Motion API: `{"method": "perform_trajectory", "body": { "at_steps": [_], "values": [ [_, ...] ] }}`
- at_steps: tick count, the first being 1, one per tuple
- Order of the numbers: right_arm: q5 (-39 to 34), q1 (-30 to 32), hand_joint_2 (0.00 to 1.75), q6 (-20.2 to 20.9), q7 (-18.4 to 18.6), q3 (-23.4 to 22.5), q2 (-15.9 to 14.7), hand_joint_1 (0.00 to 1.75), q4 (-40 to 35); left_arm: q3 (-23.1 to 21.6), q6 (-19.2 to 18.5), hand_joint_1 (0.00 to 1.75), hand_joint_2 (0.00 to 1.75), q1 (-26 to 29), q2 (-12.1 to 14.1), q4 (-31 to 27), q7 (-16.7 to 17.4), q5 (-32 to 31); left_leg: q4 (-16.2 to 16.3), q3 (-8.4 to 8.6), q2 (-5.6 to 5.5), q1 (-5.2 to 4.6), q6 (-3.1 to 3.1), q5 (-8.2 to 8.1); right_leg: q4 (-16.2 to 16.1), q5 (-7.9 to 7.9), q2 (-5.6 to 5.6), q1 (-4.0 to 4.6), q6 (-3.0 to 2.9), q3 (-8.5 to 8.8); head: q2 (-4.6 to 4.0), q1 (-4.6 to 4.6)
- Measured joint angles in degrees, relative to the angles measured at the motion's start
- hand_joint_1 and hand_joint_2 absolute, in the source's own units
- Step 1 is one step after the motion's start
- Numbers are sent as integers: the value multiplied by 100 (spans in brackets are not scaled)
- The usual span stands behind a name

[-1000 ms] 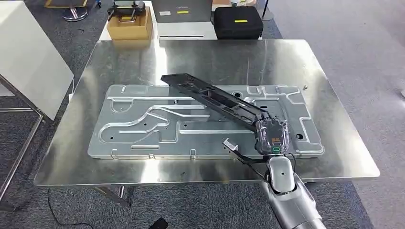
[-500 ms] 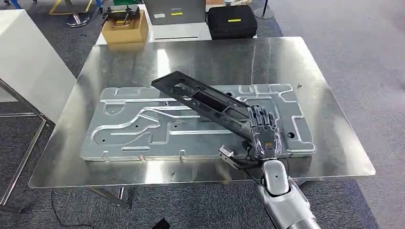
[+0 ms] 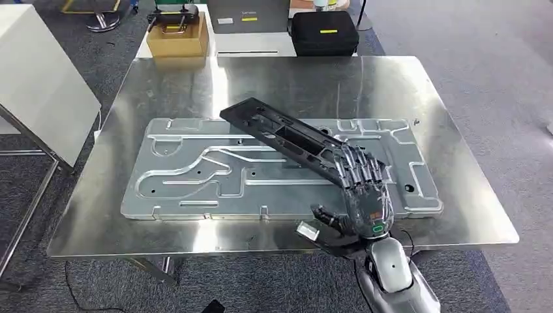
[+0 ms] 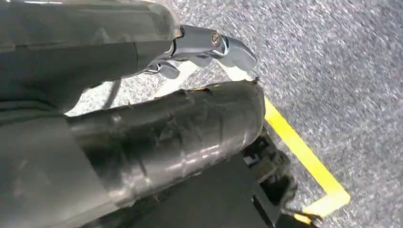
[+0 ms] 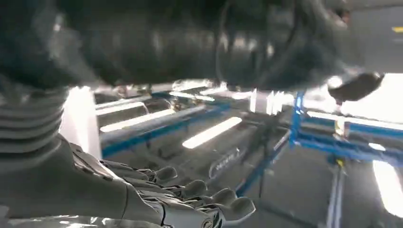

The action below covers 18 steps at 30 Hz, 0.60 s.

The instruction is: Take the parts from the cabinet and place them on the table.

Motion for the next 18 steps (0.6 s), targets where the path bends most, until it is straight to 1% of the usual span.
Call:
{"method": "perform_trajectory", "body": {
  "at_steps": [1,2,3,4,5,6,7,8,9,10,11,12,13,14,15,16,17,18],
  "values": [
    [-151,134,0,-50,-95,4,-63,0,-234,4,54,0,0,24,7,2,-2,26,12,5,-2,0,3,-8,-112,128,0,0,-4,52,0,2],
    [-299,262,0,-83,-206,4,-103,0,-468,9,116,0,0,40,9,2,-4,48,30,7,-6,0,-7,-22,-484,359,-1,0,-18,233,0,0],
    [-437,382,0,-100,-337,-2,-137,0,-706,11,184,0,0,55,11,0,-7,50,49,13,-9,1,-26,-39,-1026,623,-3,2,-41,511,0,2],
    [-566,490,0,-125,-481,-22,-142,0,-953,11,232,0,0,61,11,2,-7,52,66,18,-8,0,-45,-59,-1524,818,-11,4,-71,770,0,0],
    [-714,597,0,-133,-669,-65,-135,0,-1156,15,273,0,0,66,11,2,-13,61,86,6,-5,-26,-75,-79,-1726,740,-21,24,-107,857,0,2],
    [-949,728,0,-135,-919,-138,-60,0,-1386,24,328,0,0,64,11,2,-17,70,103,1,-7,-41,-102,-93,-1750,785,-13,51,-135,842,0,-4],
    [-1211,854,0,-138,-1185,-232,49,0,-1596,33,369,0,0,66,11,0,-22,94,96,4,-4,-40,-124,-91,-1739,778,-12,57,-152,837,0,-4],
    [-1458,967,0,-137,-1492,-335,138,0,-1738,39,411,0,0,74,11,2,-22,105,75,15,-4,-33,-157,-89,-1732,770,-10,65,-183,839,0,0],
    [-1714,1068,0,-137,-1800,-484,283,0,-1878,46,446,0,0,77,11,2,-17,120,75,22,-6,-35,-191,-88,-1753,790,-8,54,-225,842,0,-2],
    [-1897,1153,0,-138,-2018,-609,441,0,-2003,52,472,0,0,77,19,0,-9,133,128,-8,-3,-18,-220,-145,-1799,822,-23,10,-274,872,0,0],
    [-2127,1211,0,-138,-2184,-713,580,0,-2120,57,522,0,0,86,17,2,4,140,312,-60,1,-21,-250,-314,-1809,832,-23,14,-308,873,0,-13],
    [-2341,1264,0,-138,-2275,-780,708,0,-2213,70,561,0,0,87,17,2,22,155,656,-206,1,-12,-275,-548,-1808,843,-27,12,-334,866,0,-35],
    [-2577,1333,0,-137,-2385,-837,807,0,-2275,83,579,0,0,89,17,2,37,155,1104,-392,1,0,-299,-794,-1807,845,-31,19,-336,858,0,-31],
    [-2874,1406,0,-135,-2523,-923,921,0,-2334,98,612,0,0,101,17,2,37,155,1537,-574,1,4,-316,-992,-1804,847,-36,24,-339,845,0,-31],
    [-3132,1470,0,-135,-2623,-999,1017,0,-2375,109,623,0,0,115,19,2,39,160,1775,-662,1,6,-327,-1044,-1802,848,-37,26,-342,838,0,-31],
    [-3349,1529,0,-135,-2662,-1075,1112,0,-2421,124,629,0,0,135,20,2,39,164,1736,-616,1,9,-327,-955,-1800,849,-34,25,-342,836,0,-31],
    [-3435,1570,0,-135,-2664,-1128,1172,0,-2456,136,631,0,0,148,20,2,39,170,1454,-459,2,12,-320,-765,-1793,849,-29,24,-341,837,-2,-33],
    [-3468,1605,0,-135,-2664,-1152,1200,0,-2487,140,636,0,0,152,24,2,39,173,996,-209,2,12,-304,-525,-1785,849,-21,23,-341,841,0,-31]
  ]
}}
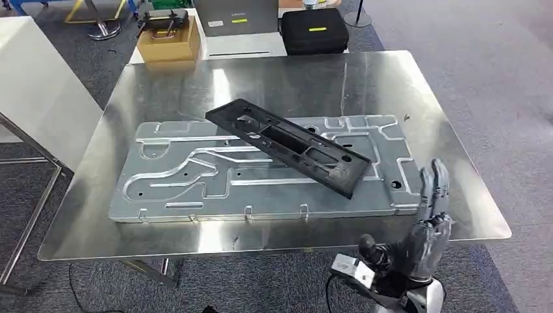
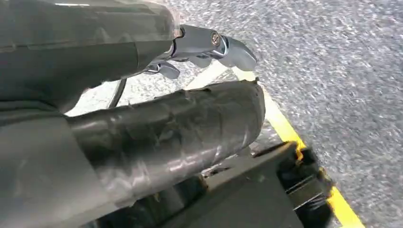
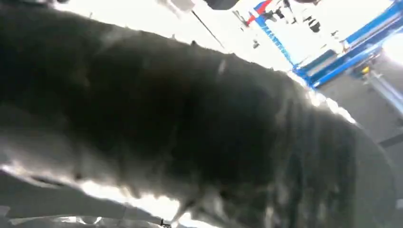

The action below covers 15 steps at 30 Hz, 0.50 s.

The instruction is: Take the parts from the cabinet and place them on the table.

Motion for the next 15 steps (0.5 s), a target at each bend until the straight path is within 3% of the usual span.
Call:
{"method": "perform_trajectory", "body": {
  "at_steps": [1,2,5,6,7,8,9,11,12,13,15],
  "values": [
    [-46,43,0,0,11,-20,31,0,-37,2,11,0,0,-1,2,0,-2,11,-564,298,0,0,28,238,12,0,1,0,3,5,0,0],
    [-128,79,0,7,74,-31,41,0,-68,6,13,0,0,-2,7,0,-4,30,-941,459,-1,-5,65,220,15,3,-1,4,22,-1,0,0],
    [-124,155,0,2,230,-30,37,0,-72,37,28,0,0,22,11,0,-24,76,-943,437,-6,-55,120,275,18,43,1,19,130,-25,0,2],
    [-70,186,0,0,251,-31,35,0,-78,46,35,0,0,43,15,0,-26,92,-954,434,-5,-56,152,294,1,64,2,13,165,-17,0,2],
    [-32,222,0,0,273,-28,35,0,-98,52,46,0,0,58,13,0,-31,109,-1026,458,8,-5,222,365,19,41,7,34,205,-33,0,2],
    [15,258,0,0,286,-24,35,0,-111,59,65,0,0,62,15,0,-31,114,-1051,446,20,-6,258,397,133,-97,2,6,224,-69,0,9],
    [50,276,0,0,297,-7,33,0,-116,70,81,0,0,64,15,0,-28,118,-1051,414,24,-6,303,424,435,-353,4,2,246,-189,0,13],
    [178,331,0,0,339,33,33,0,-116,90,79,0,0,70,15,0,-28,118,-1044,353,37,-17,324,451,1332,-847,3,-11,287,-550,0,11],
    [278,354,0,0,337,35,33,0,-116,92,79,0,0,77,20,0,-28,118,-1033,320,40,-20,320,467,1664,-965,3,-13,301,-673,0,13],
    [355,372,0,0,319,35,33,0,-116,96,72,0,0,84,22,0,-26,116,-1018,289,41,-20,312,479,1733,-934,2,-18,309,-671,0,11],
    [400,388,0,0,267,35,44,0,-116,103,59,0,0,87,22,0,-26,105,-975,248,40,-19,295,490,1063,-556,1,-25,297,-237,0,13]
  ]
}}
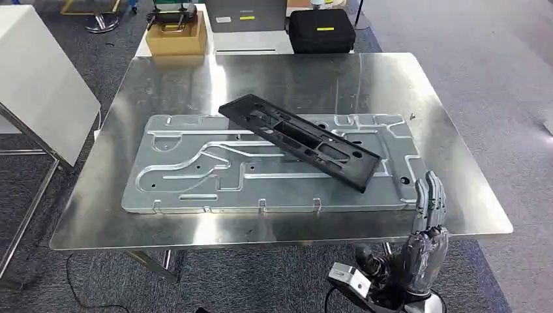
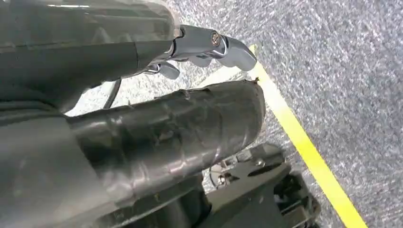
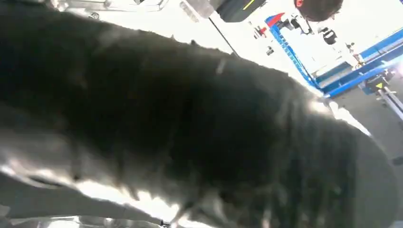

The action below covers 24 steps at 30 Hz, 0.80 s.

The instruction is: Take the parts from the cabinet and place them on the table.

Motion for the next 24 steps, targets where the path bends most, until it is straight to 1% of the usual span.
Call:
{"method": "perform_trajectory", "body": {
  "at_steps": [1,2,3,4,6,7,8,9,10,11,12,13,14,15,16,17,18,19,21,22,23,24],
  "values": [
    [2,-1,0,0,-17,0,7,0,-2,0,0,0,0,-1,-2,0,-2,-4,29,-15,-2,1,-7,1,-569,218,-1,0,-21,336,0,0],
    [9,-4,0,0,-28,0,13,0,-2,2,0,0,0,-1,-2,0,-2,-4,56,-28,-2,0,-24,-1,-1002,256,-1,4,-53,569,0,0],
    [6,2,0,0,-31,0,20,0,-2,4,0,0,0,-2,-2,0,-2,-7,84,-52,-9,-45,-72,1,-1059,248,-1,47,-70,571,0,-2],
    [-29,7,0,0,-41,0,31,0,-13,9,0,0,0,1,-2,0,-9,-7,75,-68,-7,-37,-114,27,-1057,277,5,48,-102,543,0,-4],
    [-149,21,0,0,-81,2,31,0,-17,18,0,0,0,-2,-2,0,-15,-24,45,-71,-7,-22,-183,72,-1049,312,10,75,-157,516,0,-4],
    [-153,24,0,0,-120,0,35,0,-33,20,0,0,0,-1,0,0,-20,-28,62,-91,-11,-33,-215,68,-1112,370,7,17,-226,510,0,-2],
    [-118,23,0,0,-131,0,61,0,-39,26,0,0,0,-3,2,0,-24,-26,146,-129,-15,-7,-247,-49,-1132,408,-14,12,-257,497,0,-6],
    [-98,24,0,0,-122,0,89,0,-44,28,-2,0,0,-4,4,0,-24,-26,378,-222,-13,-6,-269,-287,-1134,433,-19,9,-302,461,0,-20],
    [-87,29,0,0,-107,0,101,0,-44,33,-7,0,0,0,2,0,-24,-24,819,-390,-13,5,-292,-589,-1130,459,-25,13,-321,416,0,-22],
    [-92,38,0,0,-98,0,103,0,-44,33,-9,0,0,3,4,0,-26,-24,1290,-565,-13,13,-313,-839,-1125,487,-31,21,-325,370,0,-20],
    [-107,43,0,0,-87,-2,103,0,-42,35,-9,0,0,7,4,0,-26,-24,1663,-691,-12,17,-326,-992,-1113,516,-32,25,-323,318,0,-20],
    [-107,49,0,0,-79,-2,107,0,-39,35,-11,0,0,10,4,0,-26,-24,1783,-697,-12,19,-330,-998,-1097,537,-32,25,-317,272,0,-22],
    [-112,55,0,0,-46,-2,107,0,-39,35,-11,0,0,13,4,0,-26,-24,1639,-575,-12,23,-329,-890,-1084,554,-32,23,-306,236,0,-20],
    [-127,59,0,0,-28,-2,107,0,-33,37,-11,0,0,14,7,0,-28,-22,1252,-320,-11,27,-320,-693,-1076,570,-31,22,-294,213,0,-20],
    [-129,61,0,0,-13,-2,107,0,-33,39,-11,0,0,12,9,0,-33,-22,705,15,-11,27,-305,-473,-1064,587,-28,20,-276,199,0,-20],
    [-131,62,0,0,-6,-2,107,0,-33,39,-9,0,0,7,11,0,-39,-22,174,338,-11,26,-277,-320,-1050,601,-28,19,-255,192,0,-20],
    [-142,62,0,0,-6,-2,107,0,-33,42,-4,0,0,-1,13,0,-39,-22,-39,407,-18,-5,-256,-403,-1031,613,-30,58,-221,174,0,-20],
    [-149,63,0,0,-4,-4,107,0,-33,42,4,0,0,0,13,0,-46,-22,-33,372,-21,-15,-220,-347,-1037,637,-29,51,-185,169,0,-13],
    [-166,67,0,0,-4,-4,107,0,-33,44,7,0,0,17,15,0,-46,-24,-9,343,-26,-37,-178,-320,-1059,687,-30,31,-111,168,0,-15],
    [-175,69,0,0,-2,-4,107,0,-33,44,7,0,0,28,15,0,-46,-22,-51,331,-23,-15,-119,-270,-1064,716,-24,50,-66,162,0,-15],
    [-173,77,0,0,-2,-7,107,0,-33,44,7,0,0,23,11,0,-46,-24,-93,344,13,20,-67,-200,-999,644,1,12,-53,133,0,-17],
    [-175,86,0,0,-2,-7,107,0,-33,44,7,0,0,17,11,0,-46,-24,-102,297,17,12,-19,-160,-812,402,1,20,-34,43,0,0]
  ]
}}
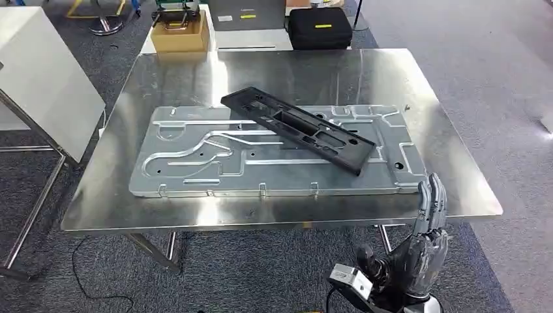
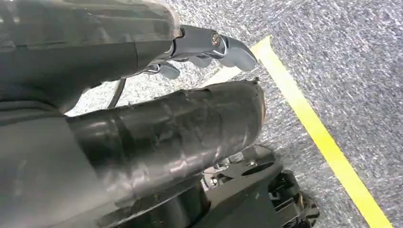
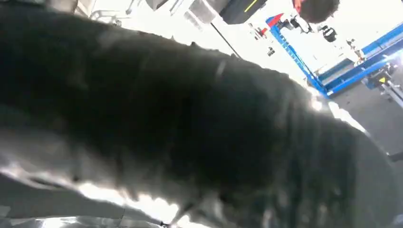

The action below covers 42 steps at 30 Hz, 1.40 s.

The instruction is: Take the parts from the cabinet and place them on the table.

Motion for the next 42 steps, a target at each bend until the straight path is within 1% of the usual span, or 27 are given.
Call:
{"method": "perform_trajectory", "body": {
  "at_steps": [3,4,5,6,8,9,13,14,16,18,19,21,23,24,25,28,29,30,31,33,34,35,37,38,39,40,42],
  "values": [
    [-11,14,0,0,4,0,0,0,11,2,0,0,0,-2,2,0,-9,0,16,-146,22,-23,51,87,1251,-773,0,-6,49,-439,0,-7],
    [-15,27,0,0,13,-2,0,0,15,2,0,0,0,4,4,0,-15,2,27,-193,27,-31,46,115,1511,-831,0,-6,55,-491,0,-7],
    [-22,43,0,0,13,-4,0,0,17,4,0,0,0,6,4,0,-15,0,39,-229,29,-34,40,133,1445,-744,-1,-7,52,-404,0,-4],
    [-37,52,0,0,13,-4,0,0,17,4,-2,0,0,5,2,0,-17,2,59,-261,28,-35,30,148,1138,-557,-1,-5,43,-172,0,-9],
    [-57,50,0,0,13,-4,0,0,15,4,-2,0,0,4,2,0,-17,0,111,-303,23,-36,13,160,108,-184,0,-2,-8,476,0,-7],
    [-63,46,0,0,9,-4,0,0,15,4,-2,0,0,4,2,0,-17,0,135,-330,23,-48,-5,167,-286,-267,2,14,-42,679,0,-7],
    [-118,73,0,0,-17,-13,0,0,15,4,0,0,0,-5,2,0,-17,-15,121,-361,17,-54,-164,267,-328,-144,2,63,-155,613,0,-9],
    [-120,76,0,0,-26,-13,2,0,15,4,2,0,0,0,4,0,-17,-15,159,-386,7,-64,-195,222,-385,-75,-17,-6,-213,595,0,-11],
    [-131,75,0,0,-39,-17,7,0,15,7,9,0,0,9,4,0,-17,-15,592,-565,-6,-39,-243,-263,-389,3,-26,0,-291,501,0,-32],
    [-133,85,0,0,-44,-24,7,0,15,4,9,0,0,10,4,0,-17,-15,1399,-793,-4,-14,-287,-806,-381,82,-33,13,-301,389,0,-30],
    [-140,88,0,0,-46,-28,7,0,15,7,9,0,0,9,4,0,-20,-15,1662,-838,-4,-8,-305,-903,-370,117,-34,14,-298,331,0,-31],
    [-168,108,0,0,-52,-52,7,0,15,7,11,0,0,8,4,0,-20,-15,1522,-616,-3,12,-320,-671,-324,179,-37,12,-276,204,0,-31],
    [-227,115,0,0,-74,-94,7,0,15,7,13,0,0,7,4,0,-20,-15,635,-22,-2,17,-303,-278,-248,218,-32,4,-238,97,0,-31],
    [-258,118,0,0,-98,-111,9,0,13,7,15,0,0,-3,7,0,-22,-15,163,247,-4,16,-276,-327,-213,234,-33,3,-215,64,0,-31],
    [-275,125,0,0,-116,-127,13,0,4,7,15,0,0,-13,7,0,-26,-15,18,330,-12,-23,-250,-348,-195,261,-33,29,-172,31,0,-31],
    [-341,142,0,0,-149,-155,15,0,-9,7,20,0,0,-10,7,0,-26,-15,56,231,-21,-50,-162,-275,-224,372,-39,3,-54,38,0,-24],
    [-359,147,0,0,-149,-171,15,0,-15,9,20,0,0,-2,7,0,-24,-15,-15,210,-8,5,-91,-189,-208,366,-29,24,-11,15,0,-22],
    [-365,157,0,0,-149,-186,15,0,-18,9,20,0,0,-8,7,0,-24,-15,-16,183,27,0,-57,-134,-113,205,-8,-5,2,-33,0,-22],
    [-376,157,0,0,-149,-203,15,0,-15,9,20,0,0,-12,7,0,-24,-15,-15,117,33,-1,-8,-93,113,-89,-8,-4,12,-114,0,-15],
    [-398,174,0,0,-146,-247,15,0,-15,9,20,0,0,-16,7,0,-24,-15,2,-18,42,-21,37,9,948,-706,-8,-9,38,-355,0,-20],
    [-420,186,0,0,-133,-256,15,0,-15,9,20,0,0,-12,7,0,-26,-15,14,-92,45,-31,36,58,1280,-815,-8,-12,52,-419,0,-20],
    [-431,202,0,0,-122,-262,15,0,-13,9,20,0,0,-9,7,0,-24,-15,28,-164,46,-37,30,100,1397,-752,-9,-14,59,-394,0,-22],
    [-428,219,0,0,-120,-264,15,0,-13,9,20,0,0,-9,7,0,-26,-15,81,-309,46,-37,9,164,996,-385,-9,-15,48,-25,0,-20],
    [-428,219,0,0,-120,-264,15,0,-13,9,20,0,0,-12,7,0,-28,-15,124,-378,41,-36,-11,193,501,-214,-9,-14,29,328,0,-20],
    [-428,218,0,0,-120,-267,15,0,-15,9,20,0,0,-12,7,0,-31,-15,163,-414,37,-36,-33,210,36,-206,-7,-13,-1,667,0,-20],
    [-428,216,0,0,-118,-267,15,0,-15,9,20,0,0,-8,7,0,-31,-15,193,-456,28,-65,-65,232,-301,-342,-3,31,-26,851,0,-20],
    [-428,238,0,-2,-109,-273,15,0,-15,9,20,0,0,-11,7,0,-31,-13,183,-464,36,-52,-140,308,-342,-316,3,53,-69,802,0,-20]
  ]
}}
